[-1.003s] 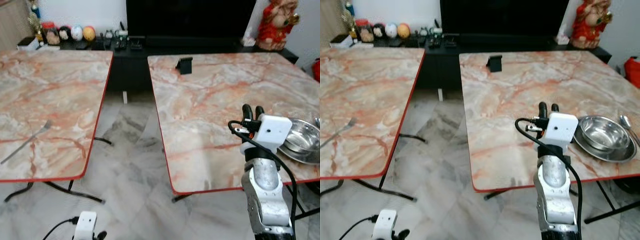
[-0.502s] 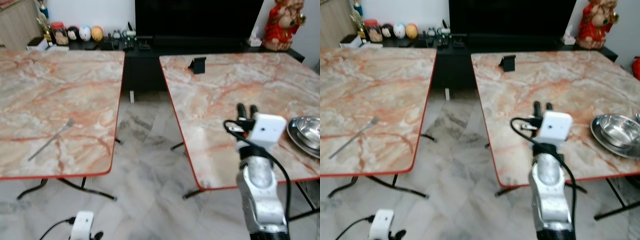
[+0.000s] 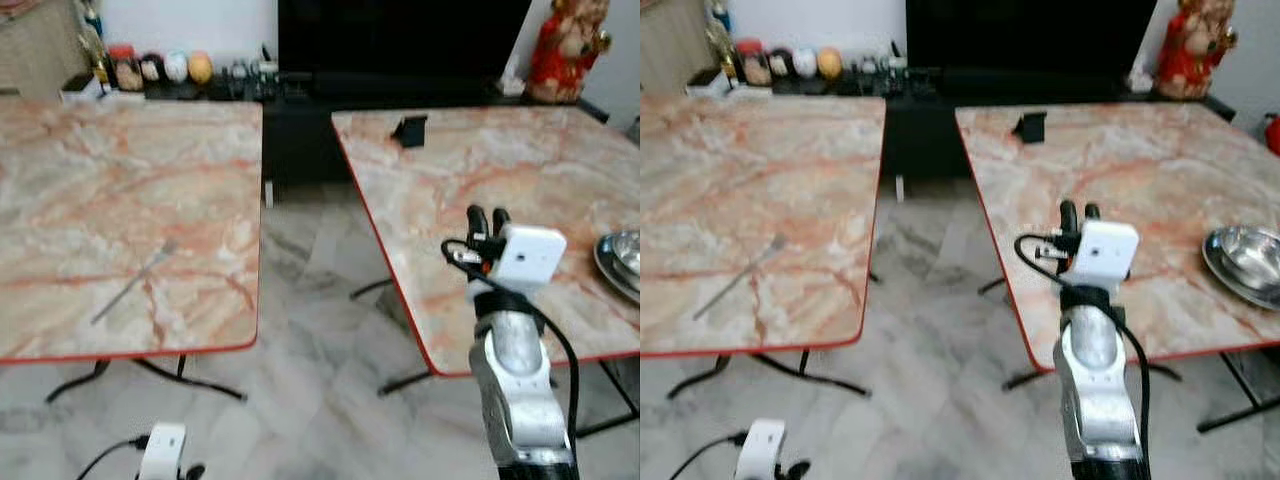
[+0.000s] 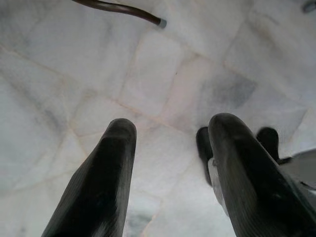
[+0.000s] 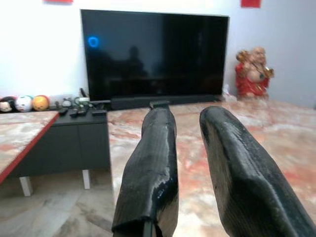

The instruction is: Setting the table

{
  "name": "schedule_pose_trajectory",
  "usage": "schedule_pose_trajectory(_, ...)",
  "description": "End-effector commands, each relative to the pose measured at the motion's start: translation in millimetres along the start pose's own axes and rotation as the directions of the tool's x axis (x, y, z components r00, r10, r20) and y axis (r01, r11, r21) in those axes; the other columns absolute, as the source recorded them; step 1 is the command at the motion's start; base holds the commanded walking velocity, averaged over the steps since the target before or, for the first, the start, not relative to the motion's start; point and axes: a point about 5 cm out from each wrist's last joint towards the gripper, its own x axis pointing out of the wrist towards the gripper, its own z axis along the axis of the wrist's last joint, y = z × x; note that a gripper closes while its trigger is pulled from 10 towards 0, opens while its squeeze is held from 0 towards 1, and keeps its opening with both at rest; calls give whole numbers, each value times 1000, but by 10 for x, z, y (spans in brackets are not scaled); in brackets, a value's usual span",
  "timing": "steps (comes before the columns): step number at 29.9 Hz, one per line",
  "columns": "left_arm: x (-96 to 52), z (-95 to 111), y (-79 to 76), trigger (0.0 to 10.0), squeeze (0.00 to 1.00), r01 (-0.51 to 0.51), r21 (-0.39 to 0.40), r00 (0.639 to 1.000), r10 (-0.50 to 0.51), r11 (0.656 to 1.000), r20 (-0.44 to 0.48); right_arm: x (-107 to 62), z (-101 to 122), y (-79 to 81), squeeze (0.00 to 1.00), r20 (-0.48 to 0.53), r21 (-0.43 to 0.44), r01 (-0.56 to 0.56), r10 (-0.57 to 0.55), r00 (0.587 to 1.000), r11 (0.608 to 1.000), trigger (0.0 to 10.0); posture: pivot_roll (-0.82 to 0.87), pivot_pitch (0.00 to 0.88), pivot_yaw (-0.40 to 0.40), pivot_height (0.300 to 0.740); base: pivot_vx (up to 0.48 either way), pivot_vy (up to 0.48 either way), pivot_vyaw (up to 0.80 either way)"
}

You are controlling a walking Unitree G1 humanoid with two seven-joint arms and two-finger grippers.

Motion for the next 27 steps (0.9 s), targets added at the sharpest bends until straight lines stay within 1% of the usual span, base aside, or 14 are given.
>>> schedule_pose_trajectory(1,-11,-43,20,10000,0,-6,4,1000,6,1000,-20,-5,2,-20,0,1,1,11,-11,1000,1000,10000,-19,0,-19,740,0,270,0)
schedule_pose_trajectory(13,-15,-60,19,10000,0,-5,8,1000,5,1000,-24,-1,-3,42,0,3,13,-2,2,1000,1000,10000,-16,0,-18,740,0,271,0)
schedule_pose_trajectory(27,-16,-60,21,10000,0,-3,9,1000,4,1000,-23,-3,-5,30,0,4,12,1,-1,1000,1000,10000,-18,0,-18,740,0,271,0)
